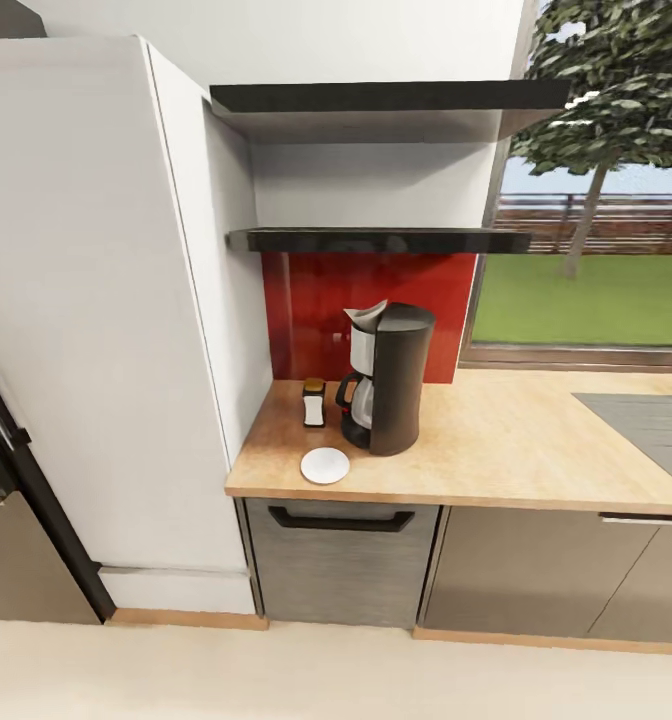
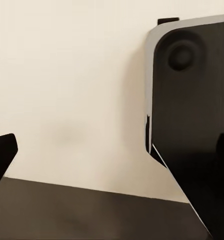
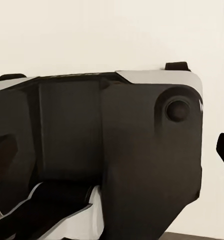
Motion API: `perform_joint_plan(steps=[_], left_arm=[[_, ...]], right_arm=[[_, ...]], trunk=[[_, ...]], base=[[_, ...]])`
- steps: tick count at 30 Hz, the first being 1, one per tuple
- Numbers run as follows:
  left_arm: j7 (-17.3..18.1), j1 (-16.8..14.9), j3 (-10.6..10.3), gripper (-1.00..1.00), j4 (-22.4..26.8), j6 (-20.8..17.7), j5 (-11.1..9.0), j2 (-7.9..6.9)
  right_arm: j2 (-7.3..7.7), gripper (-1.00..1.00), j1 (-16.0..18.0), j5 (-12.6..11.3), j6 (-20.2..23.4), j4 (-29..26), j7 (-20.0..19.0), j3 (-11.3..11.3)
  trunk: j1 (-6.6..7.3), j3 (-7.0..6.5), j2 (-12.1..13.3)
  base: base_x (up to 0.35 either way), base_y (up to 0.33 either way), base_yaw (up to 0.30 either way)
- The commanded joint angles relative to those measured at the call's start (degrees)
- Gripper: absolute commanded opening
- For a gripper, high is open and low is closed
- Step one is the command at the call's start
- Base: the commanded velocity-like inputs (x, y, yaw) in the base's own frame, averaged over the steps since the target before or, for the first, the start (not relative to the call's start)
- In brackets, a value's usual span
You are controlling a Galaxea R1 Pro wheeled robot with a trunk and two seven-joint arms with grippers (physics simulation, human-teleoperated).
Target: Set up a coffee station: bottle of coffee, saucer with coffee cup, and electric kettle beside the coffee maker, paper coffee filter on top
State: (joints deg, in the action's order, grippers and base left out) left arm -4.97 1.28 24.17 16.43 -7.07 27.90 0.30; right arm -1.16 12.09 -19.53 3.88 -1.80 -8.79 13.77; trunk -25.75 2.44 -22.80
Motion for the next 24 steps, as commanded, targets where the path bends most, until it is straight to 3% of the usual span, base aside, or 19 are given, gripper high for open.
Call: perform_joint_plan(steps=[1, 4, 5, 24], left_arm=[[0.0, 0.0, -0.1, 1.0, 0.2, 0.0, 0.1, 0.22], [0.0, 0.0, -0.1, 1.0, 0.3, 0.9, 0.1, 0.51], [0.0, 0.0, -0.2, 1.0, 0.3, 4.6, 0.1, 0.58], [0.0, 0.0, -0.2, 1.0, 0.3, 4.7, 0.1, 0.88]], right_arm=[[0.01, 1.0, 0.0, -0.6, 0.3, 0.0, -0.1, 0.5], [0.07, 1.0, 0.0, -0.6, 0.2, 0.0, -0.1, 0.5], [0.08, 1.0, 0.0, -0.6, 0.2, 0.0, -0.1, 0.5], [0.46, 1.0, 0.0, -0.6, 0.2, 0.0, 0.0, 0.5]], trunk=[[-0.04, 0.11, -0.1], [-0.04, 0.11, -0.1], [-0.04, 0.11, -0.1], [-0.04, 0.11, -0.1]], base=[[0.0, 0.0, -0.277], [0.0, 0.0, -0.28], [0.0, 0.0, -0.281], [0.0, 0.0, -0.282]])
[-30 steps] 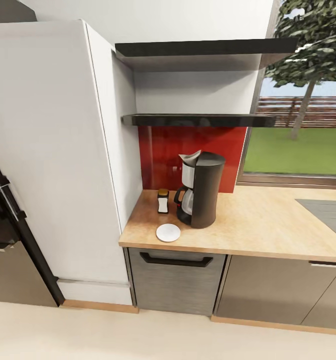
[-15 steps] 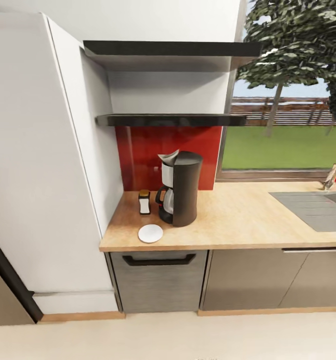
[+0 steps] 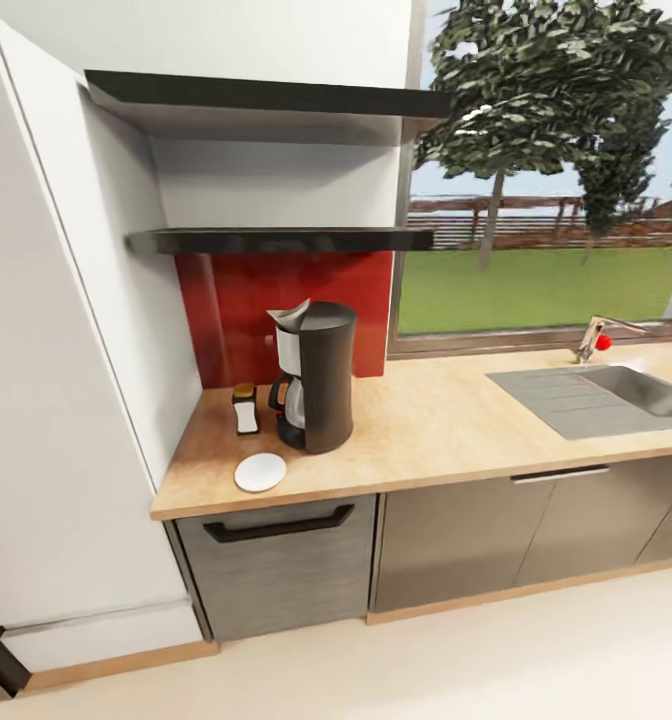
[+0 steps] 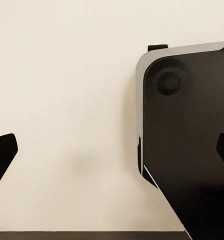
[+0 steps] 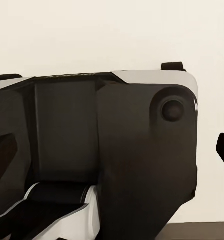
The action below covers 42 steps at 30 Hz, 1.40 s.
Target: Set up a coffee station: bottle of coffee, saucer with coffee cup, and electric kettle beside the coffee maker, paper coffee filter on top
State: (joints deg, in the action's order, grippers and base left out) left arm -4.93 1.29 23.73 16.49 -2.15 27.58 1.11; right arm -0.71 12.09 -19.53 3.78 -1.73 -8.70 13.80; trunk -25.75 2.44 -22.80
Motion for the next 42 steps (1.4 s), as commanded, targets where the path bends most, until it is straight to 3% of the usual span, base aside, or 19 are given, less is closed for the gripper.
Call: perform_joint_plan(steps=[1, 14, 27, 42], left_arm=[[0.0, 0.0, 0.3, 1.0, 0.2, -0.2, 0.4, 0.09], [0.0, 0.0, 0.3, 1.0, 0.2, 0.7, 0.4, 0.12], [0.0, 0.0, 0.2, 1.0, 0.2, 2.2, 0.4, 0.56], [0.0, 0.0, 0.2, 1.0, 0.2, 2.3, 0.4, 0.98]], right_arm=[[0.01, 1.0, 0.0, -0.6, 0.3, 0.0, -0.1, 0.5], [-0.07, 1.0, 0.0, -0.6, 0.3, -0.1, -0.1, 0.5], [-0.04, 1.0, 0.0, -0.6, 0.1, -0.1, -0.1, 0.4], [0.1, 1.0, 0.0, -0.7, 0.1, 0.0, -0.1, 0.4]], trunk=[[-0.04, 0.11, -0.1], [-0.04, 0.11, -0.1], [-0.04, 0.29, -0.1], [-0.04, 0.27, -0.1]], base=[[0.0, 0.0, -0.283], [0.082, -0.054, -0.281], [0.239, -0.168, -0.056], [0.183, -0.235, -0.266]])
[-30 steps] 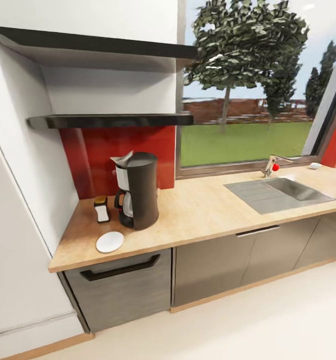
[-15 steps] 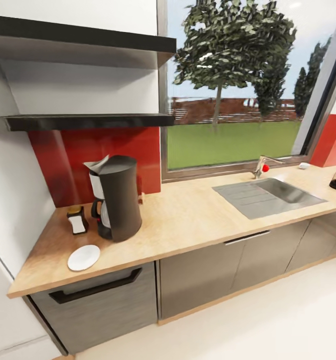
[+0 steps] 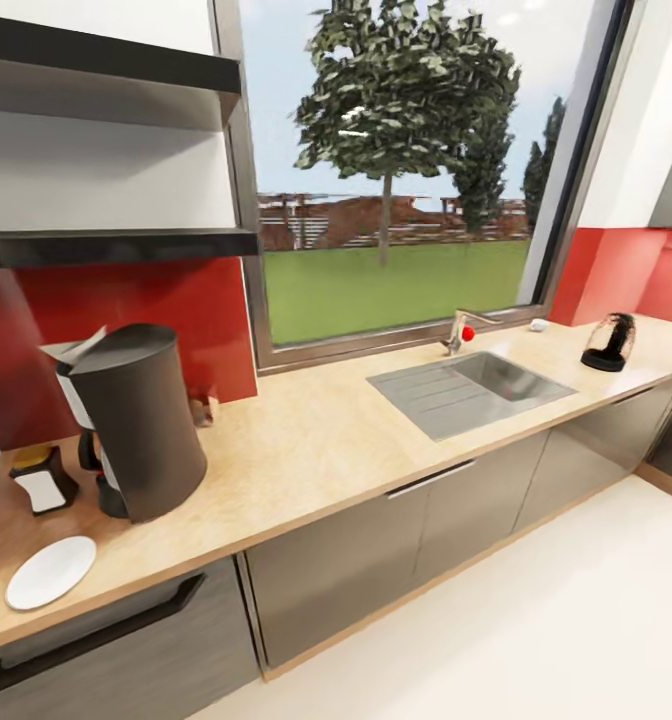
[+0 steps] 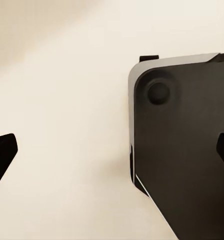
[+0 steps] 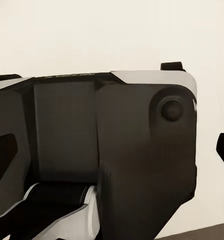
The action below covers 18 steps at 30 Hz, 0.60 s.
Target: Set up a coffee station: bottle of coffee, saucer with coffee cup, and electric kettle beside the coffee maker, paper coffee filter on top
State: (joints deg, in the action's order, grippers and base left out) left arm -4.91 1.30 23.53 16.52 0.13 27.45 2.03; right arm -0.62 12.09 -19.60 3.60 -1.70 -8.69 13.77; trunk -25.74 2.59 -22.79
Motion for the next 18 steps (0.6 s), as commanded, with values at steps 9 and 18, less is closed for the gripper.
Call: perform_joint_plan(steps=[9, 18], left_arm=[[0.0, 0.0, 0.4, 1.0, 0.1, 0.0, 0.5, 0.08], [0.0, 0.0, 0.4, 1.0, 0.1, 0.0, 0.5, 0.08]], right_arm=[[0.01, 1.0, 0.0, -0.6, 0.1, -0.1, -0.1, 0.5], [0.01, 1.0, 0.0, -0.6, 0.1, -0.1, -0.1, 0.5]], trunk=[[-0.05, -0.09, -0.1], [-0.05, -0.34, -0.1]], base=[[0.092, -0.291, -0.299], [0.088, -0.292, -0.3]])
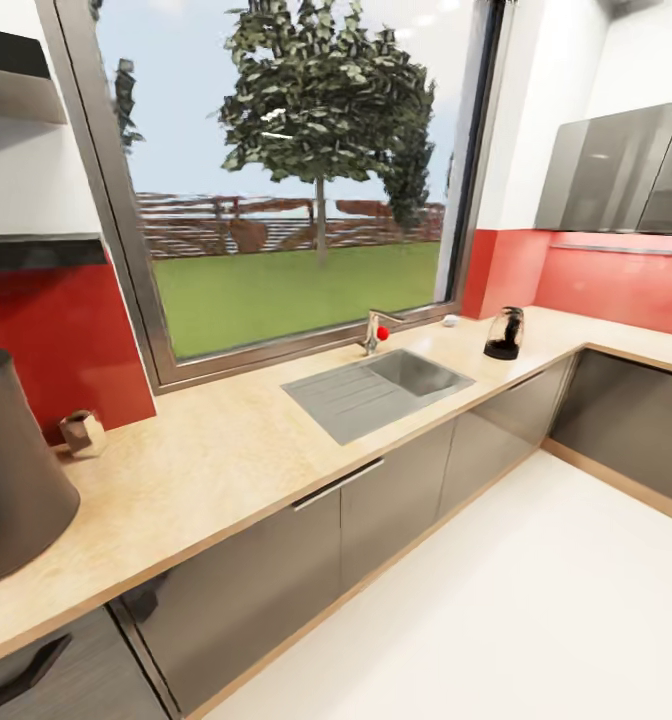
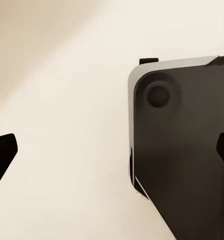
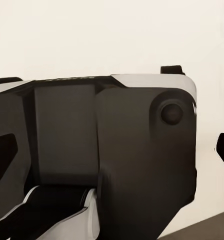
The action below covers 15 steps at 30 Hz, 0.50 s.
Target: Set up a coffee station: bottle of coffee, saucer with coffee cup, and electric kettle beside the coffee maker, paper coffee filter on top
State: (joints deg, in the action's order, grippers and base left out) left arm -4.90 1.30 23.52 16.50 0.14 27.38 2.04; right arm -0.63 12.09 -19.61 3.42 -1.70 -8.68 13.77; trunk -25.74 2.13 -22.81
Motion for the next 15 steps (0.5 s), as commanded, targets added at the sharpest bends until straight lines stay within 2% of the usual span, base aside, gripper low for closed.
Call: perform_joint_plan(steps=[1, 6, 15], left_arm=[[0.0, 0.0, 0.4, 1.0, 0.2, 0.0, 0.6, 0.07], [0.0, 0.0, 0.4, 1.0, 0.2, 0.0, 0.6, 0.02], [0.0, 0.0, 0.4, 1.0, 0.2, 0.0, 0.6, -0.02]], right_arm=[[0.01, 1.0, 0.0, -0.6, 0.3, -0.1, -0.1, 0.5], [0.01, 1.0, 0.0, -0.6, 0.3, -0.1, -0.1, 0.5], [0.01, 1.0, 0.0, -0.6, 0.3, -0.1, -0.1, 0.6]], trunk=[[-0.04, 0.08, -0.1], [-0.04, -0.06, -0.1], [-0.04, -0.31, -0.1]], base=[[0.099, -0.292, -0.3], [0.179, -0.264, -0.3], [0.257, -0.226, -0.3]])
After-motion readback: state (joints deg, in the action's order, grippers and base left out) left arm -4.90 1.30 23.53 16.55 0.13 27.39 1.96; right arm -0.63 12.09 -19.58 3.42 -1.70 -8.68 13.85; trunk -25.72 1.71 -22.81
